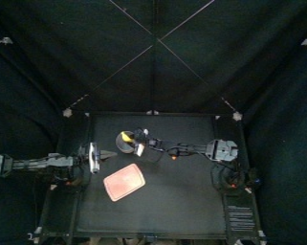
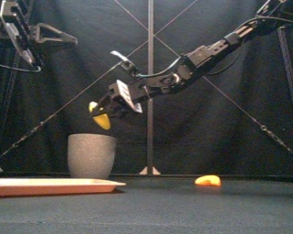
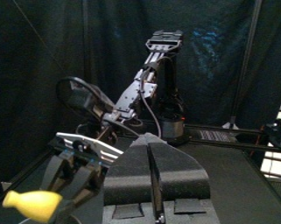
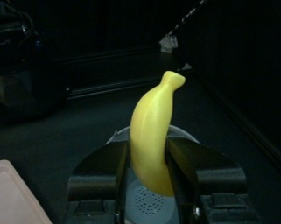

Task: Pick the banana then place it in the grey bowl
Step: Drop banana in the grey bowl and return to neutral

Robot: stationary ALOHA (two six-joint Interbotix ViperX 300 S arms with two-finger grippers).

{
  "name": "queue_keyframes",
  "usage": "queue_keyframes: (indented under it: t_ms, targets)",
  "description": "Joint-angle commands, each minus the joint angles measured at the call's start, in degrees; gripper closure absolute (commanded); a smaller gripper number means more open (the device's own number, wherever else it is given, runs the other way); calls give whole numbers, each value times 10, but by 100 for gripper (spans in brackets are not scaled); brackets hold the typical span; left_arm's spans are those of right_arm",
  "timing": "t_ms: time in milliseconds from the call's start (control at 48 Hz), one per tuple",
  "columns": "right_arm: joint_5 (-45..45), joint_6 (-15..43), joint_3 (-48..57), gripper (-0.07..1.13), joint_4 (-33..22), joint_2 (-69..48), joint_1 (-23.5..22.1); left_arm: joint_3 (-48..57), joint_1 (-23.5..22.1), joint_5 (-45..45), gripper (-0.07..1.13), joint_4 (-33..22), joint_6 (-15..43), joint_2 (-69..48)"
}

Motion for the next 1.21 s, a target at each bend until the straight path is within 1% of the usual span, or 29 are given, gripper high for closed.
queue_keyframes:
  t_ms: [21,208,292,417,562,729,792,917,1042,1104,1208]
  targets:
    - [25,-2,-26,38,3,-7,-2,-6,1,-9,107,1,1,2]
    - [31,-3,-17,20,8,-8,-2,-3,1,-11,107,2,1,2]
    - [26,-4,-7,15,6,-15,-2,-2,1,-11,107,0,0,2]
    - [11,-4,26,15,2,-37,-1,-1,1,-15,107,0,-1,2]
    - [-36,-4,127,15,-8,-109,11,4,0,-15,107,2,-1,2]
    - [-128,-3,258,15,-4,-218,45,11,1,-15,107,0,-1,2]
    - [-164,-2,308,15,-1,-262,64,12,1,-15,107,1,-1,2]
    - [-200,-2,373,15,20,-323,93,15,1,-14,107,2,1,3]
    - [-202,-2,416,15,56,-367,118,18,2,-10,107,1,2,3]
    - [-202,-4,429,15,73,-380,123,19,4,-11,107,0,1,3]
    - [-202,-4,441,15,82,-390,127,23,5,-10,107,2,2,3]
